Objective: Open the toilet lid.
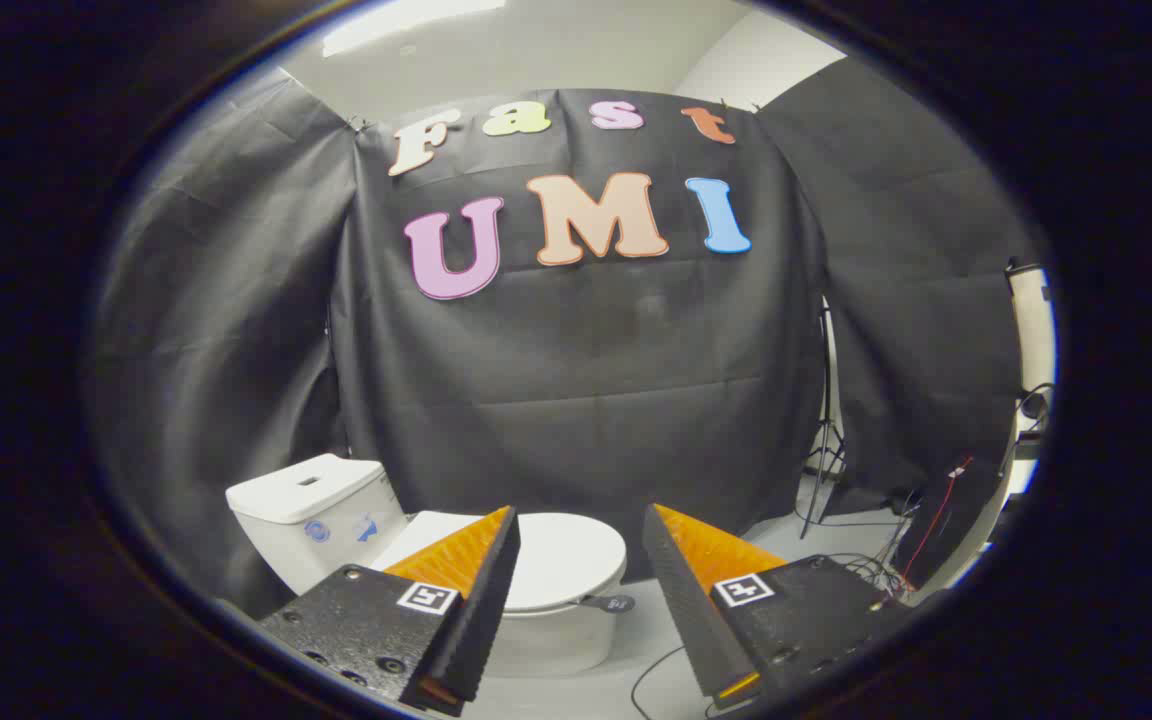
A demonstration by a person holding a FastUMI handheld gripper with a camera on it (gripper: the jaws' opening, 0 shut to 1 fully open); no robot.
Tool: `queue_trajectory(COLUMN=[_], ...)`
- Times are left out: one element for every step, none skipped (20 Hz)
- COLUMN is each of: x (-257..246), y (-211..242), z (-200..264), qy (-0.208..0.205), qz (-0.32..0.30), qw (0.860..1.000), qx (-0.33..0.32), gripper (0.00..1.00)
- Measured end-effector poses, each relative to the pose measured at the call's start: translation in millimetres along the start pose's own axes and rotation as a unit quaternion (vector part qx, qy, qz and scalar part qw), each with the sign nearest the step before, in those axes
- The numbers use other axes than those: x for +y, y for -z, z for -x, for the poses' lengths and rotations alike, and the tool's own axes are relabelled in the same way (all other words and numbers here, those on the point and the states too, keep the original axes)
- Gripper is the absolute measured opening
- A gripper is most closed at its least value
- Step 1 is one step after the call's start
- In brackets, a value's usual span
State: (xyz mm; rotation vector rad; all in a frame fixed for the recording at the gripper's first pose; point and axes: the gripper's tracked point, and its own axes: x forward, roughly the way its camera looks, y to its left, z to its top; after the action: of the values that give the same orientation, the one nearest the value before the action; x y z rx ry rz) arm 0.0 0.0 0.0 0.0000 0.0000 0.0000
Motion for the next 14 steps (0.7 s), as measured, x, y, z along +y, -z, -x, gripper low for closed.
queue_trajectory(x=[-1.9, -1.9, -3.6, -5.1, -6.6, -5.8, -4.8, -5.6, -7.7, -9.9, -9.3, -6.9, -6.6, -7.2], y=[-0.7, -1.4, -3.0, -2.9, -3.8, -2.9, -0.6, 2.8, 5.3, 6.8, 7.5, 7.6, 6.8, 7.2], z=[-0.3, -0.3, -0.5, -0.4, 0.0, -0.5, -1.3, -1.6, -2.2, -2.7, -1.7, -2.9, -3.3, -4.2], qy=[0.002, 0.003, 0.005, 0.009, 0.012, 0.011, 0.009, 0.010, 0.013, 0.017, 0.016, 0.012, 0.010, 0.009], qz=[-0.003, -0.008, -0.013, -0.017, -0.018, -0.019, -0.020, -0.020, -0.020, -0.019, -0.019, -0.019, -0.022, -0.024], qw=[1.000, 1.000, 1.000, 1.000, 1.000, 1.000, 1.000, 1.000, 1.000, 1.000, 1.000, 1.000, 1.000, 1.000], qx=[-0.004, -0.008, -0.013, -0.017, -0.021, -0.023, -0.018, -0.012, -0.005, -0.001, 0.002, 0.003, 0.000, 0.000], gripper=[0.78, 0.78, 0.78, 0.78, 0.78, 0.78, 0.78, 0.78, 0.78, 0.78, 0.78, 0.78, 0.78, 0.78])
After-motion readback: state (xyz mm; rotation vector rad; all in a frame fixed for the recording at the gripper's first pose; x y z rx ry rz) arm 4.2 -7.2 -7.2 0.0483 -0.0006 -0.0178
